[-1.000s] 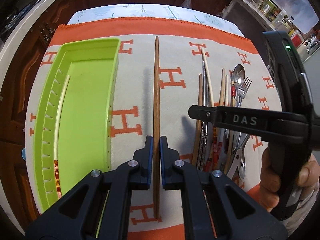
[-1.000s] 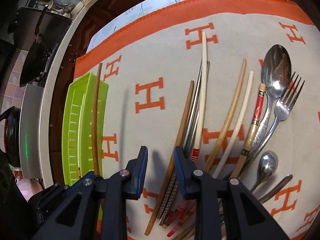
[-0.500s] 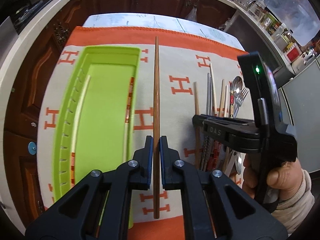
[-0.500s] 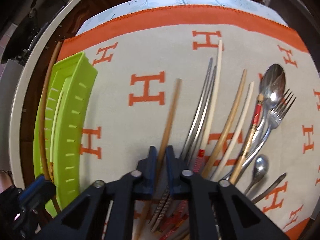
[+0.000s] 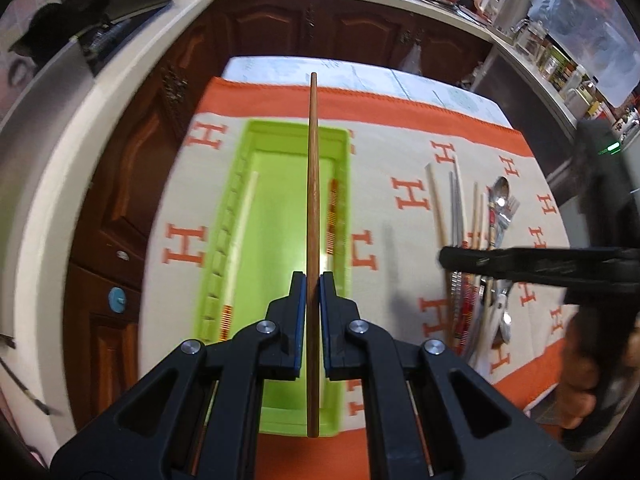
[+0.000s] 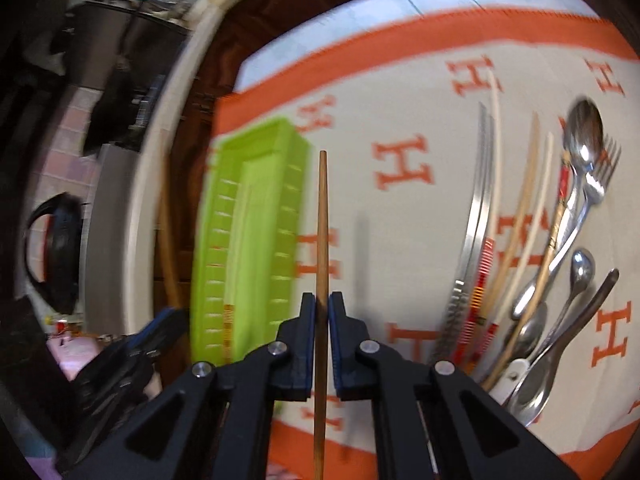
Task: Organize utensils
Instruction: 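Lower both wooden chopsticks into the green tray and open both tools, then move both tools back over the remaining chopsticks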
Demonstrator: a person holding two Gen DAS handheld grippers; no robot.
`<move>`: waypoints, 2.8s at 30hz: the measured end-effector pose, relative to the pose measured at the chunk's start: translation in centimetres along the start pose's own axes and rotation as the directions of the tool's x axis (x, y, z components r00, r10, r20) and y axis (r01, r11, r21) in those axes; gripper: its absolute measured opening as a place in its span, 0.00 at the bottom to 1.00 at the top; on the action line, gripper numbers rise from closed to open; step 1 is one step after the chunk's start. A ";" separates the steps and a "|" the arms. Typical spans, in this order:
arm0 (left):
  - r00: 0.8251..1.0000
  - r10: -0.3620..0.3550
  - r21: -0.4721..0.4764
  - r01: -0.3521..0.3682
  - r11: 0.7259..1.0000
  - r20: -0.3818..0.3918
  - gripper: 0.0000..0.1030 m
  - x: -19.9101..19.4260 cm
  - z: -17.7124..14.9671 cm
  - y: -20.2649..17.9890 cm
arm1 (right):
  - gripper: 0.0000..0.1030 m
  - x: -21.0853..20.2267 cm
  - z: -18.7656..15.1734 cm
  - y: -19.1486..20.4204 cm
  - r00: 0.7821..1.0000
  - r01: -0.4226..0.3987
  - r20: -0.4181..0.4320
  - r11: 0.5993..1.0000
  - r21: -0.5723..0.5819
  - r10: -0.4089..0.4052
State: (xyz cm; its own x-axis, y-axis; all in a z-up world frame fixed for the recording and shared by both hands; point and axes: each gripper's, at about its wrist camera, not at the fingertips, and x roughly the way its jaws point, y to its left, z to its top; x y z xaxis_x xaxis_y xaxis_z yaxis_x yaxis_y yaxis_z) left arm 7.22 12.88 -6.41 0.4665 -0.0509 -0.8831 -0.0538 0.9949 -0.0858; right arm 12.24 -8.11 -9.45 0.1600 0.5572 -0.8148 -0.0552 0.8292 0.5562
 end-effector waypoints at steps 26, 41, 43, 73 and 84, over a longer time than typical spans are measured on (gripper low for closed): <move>0.991 0.081 -0.001 -0.081 0.997 -0.102 0.05 5.2 -0.5 3.3 | 0.08 7.3 3.0 5.6 0.998 -0.061 -0.021 0.998 0.014 0.062; 0.997 0.059 0.009 -0.059 0.998 -0.042 0.46 2.4 -0.8 1.8 | 0.08 3.1 -0.2 5.5 0.996 -0.027 0.077 0.997 -0.075 0.033; 0.998 0.053 0.016 -0.052 0.999 -0.031 0.46 1.8 -0.9 1.3 | 0.08 2.2 -0.6 5.6 0.995 -0.016 0.094 0.996 -0.090 0.024; 0.997 -0.078 0.252 0.082 0.964 -0.025 0.46 0.8 0.6 -13.7 | 0.08 -10.2 -4.5 -5.2 0.938 0.084 0.338 0.996 0.004 -0.080; 0.967 -0.112 0.263 0.172 0.949 -0.228 0.21 10.7 2.0 -17.0 | 0.08 -8.1 -3.0 -9.7 0.954 0.072 0.286 0.994 0.076 -0.091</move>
State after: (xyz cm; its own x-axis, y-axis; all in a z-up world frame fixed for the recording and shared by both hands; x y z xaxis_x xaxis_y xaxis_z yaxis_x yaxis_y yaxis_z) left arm 14.86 -4.40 -13.45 0.2561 -0.1809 -0.9496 0.2613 0.9587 -0.1122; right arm 8.53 -20.52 -8.68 0.4397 0.4433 -0.7811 0.0316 0.8615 0.5068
